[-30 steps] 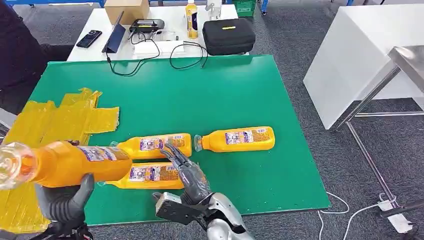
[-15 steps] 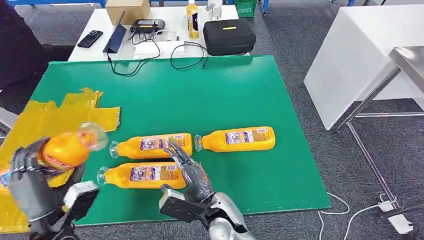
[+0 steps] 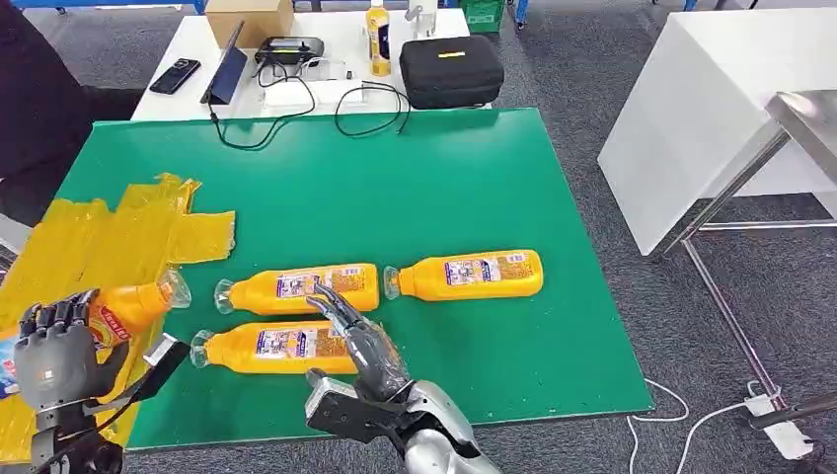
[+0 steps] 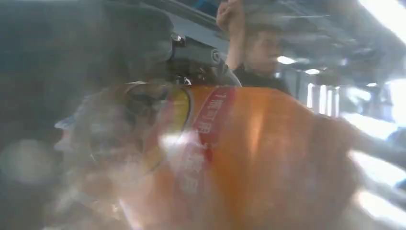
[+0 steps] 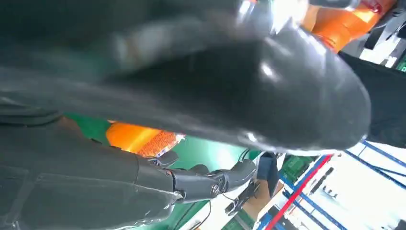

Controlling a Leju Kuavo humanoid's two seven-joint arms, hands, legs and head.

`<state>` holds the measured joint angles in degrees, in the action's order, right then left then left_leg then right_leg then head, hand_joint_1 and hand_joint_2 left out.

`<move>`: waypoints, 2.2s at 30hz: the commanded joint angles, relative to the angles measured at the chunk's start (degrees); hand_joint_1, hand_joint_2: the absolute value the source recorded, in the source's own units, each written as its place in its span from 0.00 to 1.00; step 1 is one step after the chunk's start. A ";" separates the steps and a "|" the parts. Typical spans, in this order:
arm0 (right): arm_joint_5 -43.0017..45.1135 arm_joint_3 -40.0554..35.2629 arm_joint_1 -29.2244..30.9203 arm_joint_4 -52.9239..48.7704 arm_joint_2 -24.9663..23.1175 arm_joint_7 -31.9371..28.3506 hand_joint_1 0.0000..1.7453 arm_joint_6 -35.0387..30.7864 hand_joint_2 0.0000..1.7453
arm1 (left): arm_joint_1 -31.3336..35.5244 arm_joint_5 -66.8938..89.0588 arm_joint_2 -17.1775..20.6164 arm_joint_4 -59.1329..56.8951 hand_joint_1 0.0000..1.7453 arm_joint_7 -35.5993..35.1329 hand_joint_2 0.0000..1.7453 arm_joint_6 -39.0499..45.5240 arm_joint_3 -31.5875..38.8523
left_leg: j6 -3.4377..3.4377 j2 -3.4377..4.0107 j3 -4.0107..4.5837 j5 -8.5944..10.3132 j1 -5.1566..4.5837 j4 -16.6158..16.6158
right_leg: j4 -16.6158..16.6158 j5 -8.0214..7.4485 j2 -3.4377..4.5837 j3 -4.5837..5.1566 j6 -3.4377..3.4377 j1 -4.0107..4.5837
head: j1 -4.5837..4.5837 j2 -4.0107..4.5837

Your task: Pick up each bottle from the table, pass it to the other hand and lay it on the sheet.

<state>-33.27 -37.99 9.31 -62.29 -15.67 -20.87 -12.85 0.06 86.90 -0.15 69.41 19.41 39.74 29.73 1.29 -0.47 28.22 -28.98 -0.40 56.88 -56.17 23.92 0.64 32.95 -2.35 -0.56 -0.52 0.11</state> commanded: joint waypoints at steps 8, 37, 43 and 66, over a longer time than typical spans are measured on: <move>1.19 -2.61 3.27 4.36 1.51 0.14 0.00 0.45 0.00 | 5.06 -0.26 4.47 -13.06 1.00 -1.96 1.00 0.26 -3.80 | -0.10 -0.06 -0.14 0.03 0.06 -0.11 | 0.11 0.01 -0.13 -0.17 0.07 0.07 | 0.00 0.00; 2.42 -3.62 4.24 5.52 1.57 0.58 0.00 1.03 0.00 | 5.10 0.21 8.63 -17.86 0.00 -5.46 0.00 0.26 -9.26 | -0.11 -0.02 -0.17 0.01 0.10 -0.12 | 0.13 0.01 -0.11 -0.22 0.07 0.09 | 0.00 0.00; 2.42 -3.62 4.24 5.52 1.57 0.58 0.00 1.03 0.00 | 5.10 0.21 8.63 -17.86 0.00 -5.46 0.00 0.26 -9.26 | -0.07 -0.03 -0.07 0.01 0.07 -0.06 | 0.06 0.01 -0.08 -0.11 0.04 0.06 | 0.00 -0.02; -17.16 -13.86 19.88 27.49 -4.33 25.76 0.00 -1.89 1.00 | -4.14 -77.47 -5.44 21.06 0.00 20.59 0.00 -27.76 -2.80 | -0.07 -0.10 -0.02 0.00 0.09 0.03 | 0.01 0.01 -0.11 -0.08 0.03 0.09 | -0.02 -0.02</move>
<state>-47.84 -42.86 17.97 -50.35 -17.98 -5.34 -18.01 -1.26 11.48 3.20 71.52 40.00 18.86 25.35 1.29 -0.60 28.25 -28.97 -0.38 56.89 -56.20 23.92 0.59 32.96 -2.35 -0.54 -0.55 0.09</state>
